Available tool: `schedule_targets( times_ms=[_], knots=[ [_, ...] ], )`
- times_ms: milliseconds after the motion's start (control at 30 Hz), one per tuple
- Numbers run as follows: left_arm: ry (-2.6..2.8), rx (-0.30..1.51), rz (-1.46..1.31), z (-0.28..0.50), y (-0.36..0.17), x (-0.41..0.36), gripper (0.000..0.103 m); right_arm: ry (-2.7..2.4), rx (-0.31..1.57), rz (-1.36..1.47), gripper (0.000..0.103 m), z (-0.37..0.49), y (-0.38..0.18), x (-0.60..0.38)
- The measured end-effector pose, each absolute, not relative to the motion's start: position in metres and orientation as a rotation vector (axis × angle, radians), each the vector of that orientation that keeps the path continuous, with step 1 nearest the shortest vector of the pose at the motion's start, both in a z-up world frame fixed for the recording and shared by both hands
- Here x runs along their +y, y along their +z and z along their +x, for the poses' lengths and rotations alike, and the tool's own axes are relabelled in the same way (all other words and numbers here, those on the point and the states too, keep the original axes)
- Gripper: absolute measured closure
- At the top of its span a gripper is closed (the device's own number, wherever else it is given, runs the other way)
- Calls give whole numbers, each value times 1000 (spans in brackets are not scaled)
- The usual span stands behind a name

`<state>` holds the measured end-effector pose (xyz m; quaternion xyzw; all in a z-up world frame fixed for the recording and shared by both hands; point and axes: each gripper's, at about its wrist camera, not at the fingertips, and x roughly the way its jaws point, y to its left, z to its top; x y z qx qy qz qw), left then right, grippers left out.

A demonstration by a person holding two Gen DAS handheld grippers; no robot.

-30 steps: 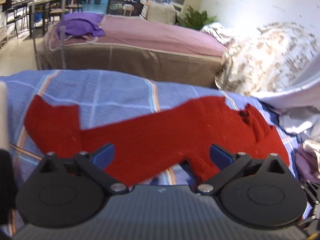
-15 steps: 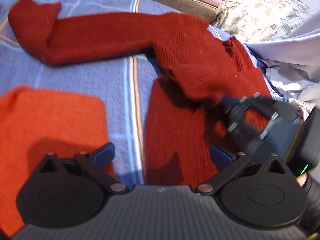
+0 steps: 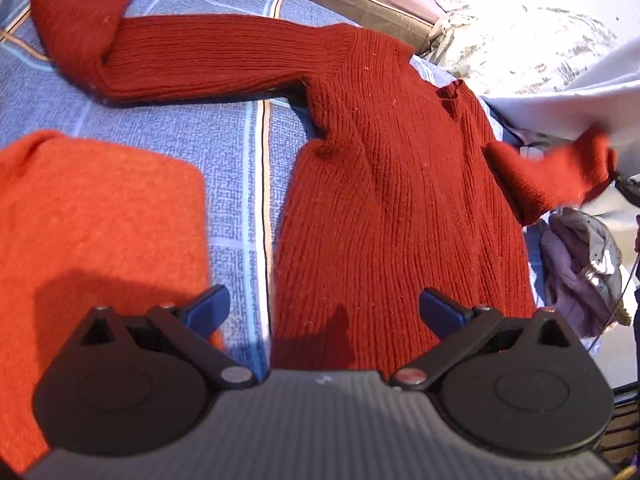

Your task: Fold small clothes

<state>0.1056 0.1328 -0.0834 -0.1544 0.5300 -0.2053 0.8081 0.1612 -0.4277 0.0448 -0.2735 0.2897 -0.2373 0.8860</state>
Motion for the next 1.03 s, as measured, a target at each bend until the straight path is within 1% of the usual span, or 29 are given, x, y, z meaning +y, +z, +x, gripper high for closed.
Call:
schedule_targets(
  times_ms=[100,167,200,233,267,300,333,367,433,533,633,800,833,867,933,967,1033],
  knots=[
    [-435,1118,-345,99,-79,140,0,-593,650,-652,98,164,40,-451],
    [-430,1111,-335,96,-76,140,0,-662,648,-586,96,159,44,-476],
    [-426,1111,-313,95,-74,137,0,-639,645,-531,85,155,47,-481],
    [-423,1113,-280,95,-73,133,0,-582,642,-491,78,149,50,-480],
    [-423,1115,-252,95,-71,129,0,-531,628,-510,50,141,52,-473],
    [-423,1117,-226,94,-70,125,0,-535,594,-574,13,132,51,-461],
    [-424,1122,-202,94,-68,123,0,-573,540,-660,0,121,48,-444],
    [-431,1123,-180,93,-66,121,0,-584,475,-716,0,111,48,-427],
    [-449,1105,-153,89,-58,119,0,-470,362,-729,0,75,47,-389],
    [-482,1037,-135,81,-44,123,0,-249,364,-702,0,25,41,-339],
    [-511,964,-122,70,-41,125,0,-72,455,-562,0,-14,20,-304],
    [-564,980,-46,56,-56,112,0,-19,677,-218,0,-68,-36,-285],
    [-552,998,-29,56,-62,111,2,-26,710,-141,0,-79,-44,-285],
    [-541,1021,-24,56,-68,112,6,-38,738,-75,0,-84,-52,-284],
    [-541,1061,-58,57,-78,117,11,-52,759,6,0,-104,-51,-281],
    [-554,1069,-90,56,-82,119,13,-53,761,35,0,-110,-54,-280],
    [-580,1061,-128,53,-88,121,13,-40,766,78,0,-119,-59,-280]
  ],
)
